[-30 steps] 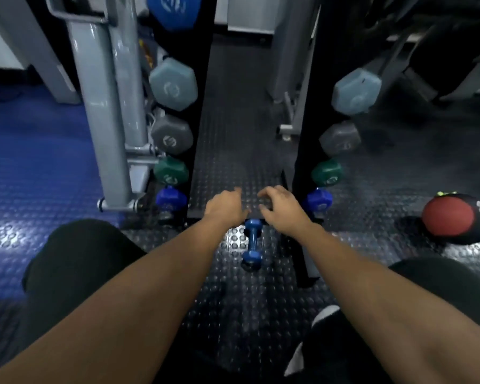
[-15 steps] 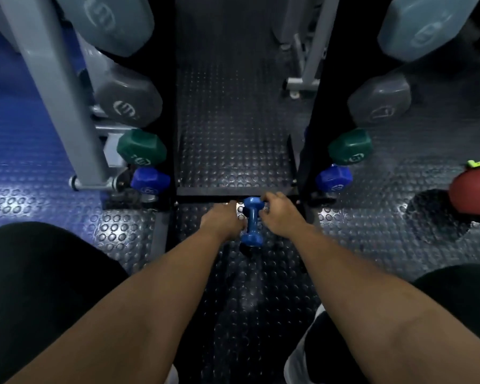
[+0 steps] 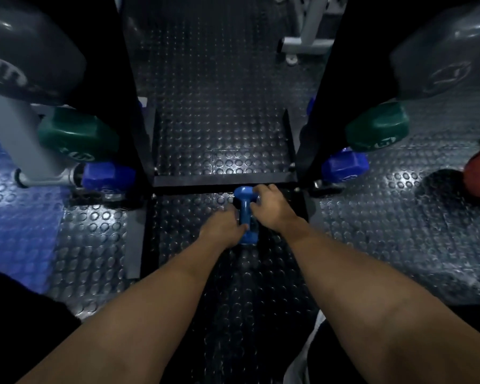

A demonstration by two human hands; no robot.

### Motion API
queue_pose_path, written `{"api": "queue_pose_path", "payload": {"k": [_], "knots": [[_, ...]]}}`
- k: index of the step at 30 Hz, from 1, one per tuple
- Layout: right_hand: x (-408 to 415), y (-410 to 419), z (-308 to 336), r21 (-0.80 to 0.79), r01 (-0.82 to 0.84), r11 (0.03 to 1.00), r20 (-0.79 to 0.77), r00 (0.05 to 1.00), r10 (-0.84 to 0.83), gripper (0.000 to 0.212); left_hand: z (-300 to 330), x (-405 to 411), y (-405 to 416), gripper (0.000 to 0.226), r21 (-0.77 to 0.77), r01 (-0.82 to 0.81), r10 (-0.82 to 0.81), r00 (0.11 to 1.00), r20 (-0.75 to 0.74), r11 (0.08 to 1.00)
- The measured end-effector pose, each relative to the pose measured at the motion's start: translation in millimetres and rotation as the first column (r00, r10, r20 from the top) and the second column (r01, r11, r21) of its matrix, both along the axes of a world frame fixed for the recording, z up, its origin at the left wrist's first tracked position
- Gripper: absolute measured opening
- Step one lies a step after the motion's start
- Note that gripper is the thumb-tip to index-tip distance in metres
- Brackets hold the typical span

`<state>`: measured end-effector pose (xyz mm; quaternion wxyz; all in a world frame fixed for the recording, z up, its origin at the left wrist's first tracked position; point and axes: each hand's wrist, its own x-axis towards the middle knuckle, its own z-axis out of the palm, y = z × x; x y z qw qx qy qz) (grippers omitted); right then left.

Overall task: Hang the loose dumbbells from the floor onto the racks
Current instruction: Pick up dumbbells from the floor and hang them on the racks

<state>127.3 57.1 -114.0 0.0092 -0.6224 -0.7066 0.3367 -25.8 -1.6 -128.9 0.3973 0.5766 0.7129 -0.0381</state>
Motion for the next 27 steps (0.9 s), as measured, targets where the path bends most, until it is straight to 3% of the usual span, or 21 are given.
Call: {"api": "queue_pose_path", "payload": {"k": [8,11,15,18,23,27], "knots": [[-0.4,23.0,-18.3,-0.060,0.052,0.997,0.030,0.998,-0.051,0.047,-26.1,15.8,6.6,0.076,-0.078,-0.013,0.015,1.000,0.014,0.997],[-4.3,31.6,-25.6,-0.103,0.035,0.994,0.058,0.998,-0.029,0.054,-32.2,26.9,8.8,0.078,-0.224,-0.102,0.120,0.991,0.066,0.969],[-12.6,35.6,-35.4,-0.160,0.002,0.987,0.046,0.999,0.006,0.060,-36.7,37.9,-0.7,0.086,-0.416,-0.277,0.347,0.933,0.100,0.866],[-19.1,38.1,-41.0,-0.172,0.009,0.985,0.028,1.000,-0.004,0.062,-40.1,38.0,-9.0,0.080,-0.528,-0.359,0.521,0.831,0.195,0.770],[-20.9,39.4,-51.2,-0.173,0.024,0.985,0.024,1.000,-0.020,0.060,-46.7,41.2,-8.0,0.051,-0.493,-0.410,0.604,0.722,0.338,0.767],[-23.1,37.5,-58.8,-0.120,0.077,0.990,0.029,0.997,-0.074,0.049,-49.5,44.7,-7.5,0.038,-0.482,-0.468,0.652,0.675,0.345,0.740]]}}
